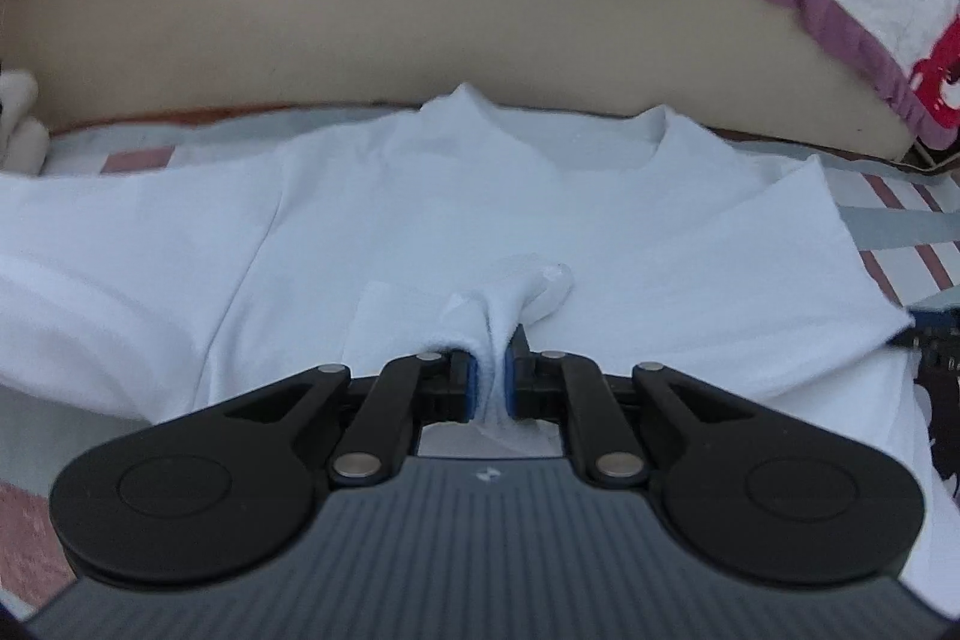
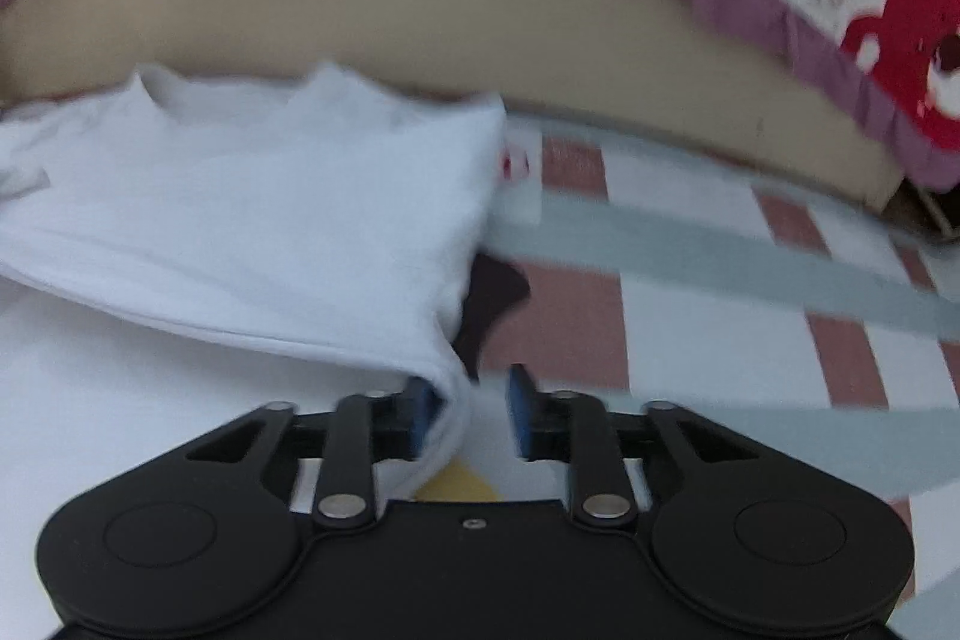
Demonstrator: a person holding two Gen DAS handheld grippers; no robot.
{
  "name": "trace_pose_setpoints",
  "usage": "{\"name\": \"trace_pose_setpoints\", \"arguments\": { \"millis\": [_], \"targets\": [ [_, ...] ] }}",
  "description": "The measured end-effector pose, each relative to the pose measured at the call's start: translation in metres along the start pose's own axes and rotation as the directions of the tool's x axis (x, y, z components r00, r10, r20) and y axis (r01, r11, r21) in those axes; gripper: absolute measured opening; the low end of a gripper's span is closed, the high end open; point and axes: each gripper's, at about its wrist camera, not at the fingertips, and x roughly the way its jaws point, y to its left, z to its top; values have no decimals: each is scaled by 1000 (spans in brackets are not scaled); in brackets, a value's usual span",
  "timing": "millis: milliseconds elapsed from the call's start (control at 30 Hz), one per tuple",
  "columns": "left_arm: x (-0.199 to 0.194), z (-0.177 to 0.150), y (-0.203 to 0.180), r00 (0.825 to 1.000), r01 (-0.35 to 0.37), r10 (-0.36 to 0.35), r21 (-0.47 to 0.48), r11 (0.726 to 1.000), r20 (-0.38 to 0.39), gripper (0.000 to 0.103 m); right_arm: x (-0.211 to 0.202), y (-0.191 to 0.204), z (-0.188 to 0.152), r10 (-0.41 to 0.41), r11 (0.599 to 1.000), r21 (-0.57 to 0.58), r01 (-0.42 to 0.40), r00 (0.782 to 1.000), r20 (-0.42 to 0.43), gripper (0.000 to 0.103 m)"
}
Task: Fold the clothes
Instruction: 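Open the left gripper and smooth the folded side flat, then pinch the shirt body with the left gripper while the right gripper pinches the collar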
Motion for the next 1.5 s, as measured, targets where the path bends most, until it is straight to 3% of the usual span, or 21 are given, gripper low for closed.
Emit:
{"name": "trace_pose_setpoints", "arguments": {
  "millis": [67,167,333,367,400,433,500,600,733,867,1000,1133,1167,1200,1267,1400,1500],
  "targets": [
    [3,-2,1,999,-52,52,36,998,-15,16,2,-6,4,16,998,63,-13,998,-54,39],
    [1,-6,-13,989,-143,149,186,972,-20,21,-1,-13,12,33,994,103,-25,997,-72,40],
    [-17,-16,-12,972,-212,227,209,955,-53,24,8,-16,6,45,989,144,-28,992,-116,41],
    [-22,-18,-11,968,-228,245,210,951,-58,32,9,-16,6,39,989,144,-22,993,-113,41],
    [-26,-20,-10,963,-244,262,211,947,-63,49,10,-17,7,30,989,145,-14,993,-110,41],
    [-31,-23,-8,958,-259,279,212,942,-69,55,10,-17,9,21,989,147,-5,994,-107,41],
    [-39,-27,-6,946,-291,313,214,933,-79,55,12,-20,10,29,984,180,-8,993,-115,41],
    [-46,-30,11,946,-287,304,143,947,-113,53,13,-21,12,44,985,170,-21,991,-130,42],
    [-56,-32,43,936,-331,329,9,944,-123,52,6,-21,17,42,992,125,-25,990,-133,45],
    [-65,-29,65,960,-271,264,-67,960,-97,52,4,-16,20,28,998,52,-20,986,-165,51],
    [-60,-23,74,983,-163,161,-21,986,-86,55,-6,-17,28,101,992,-46,-113,972,-214,55],
    [-40,-27,65,979,-166,172,63,984,-113,55,-35,-39,40,284,958,53,-282,957,-57,55],
    [-34,-28,63,977,-172,180,69,983,-117,54,-37,-45,42,328,939,109,-326,945,-3,55],
    [-30,-28,61,974,-180,189,82,980,-128,43,-35,-49,44,352,922,156,-354,935,41,55],
    [-23,-27,56,966,-194,209,109,975,-150,7,-27,-51,43,353,903,220,-368,930,106,55],
    [-40,-30,43,965,-222,241,166,961,-102,7,-9,-34,44,240,954,150,-262,960,146,55],
    [-48,-28,41,972,-217,229,160,963,-59,7,3,-26,53,212,965,122,-232,964,158,55]
  ]
}}
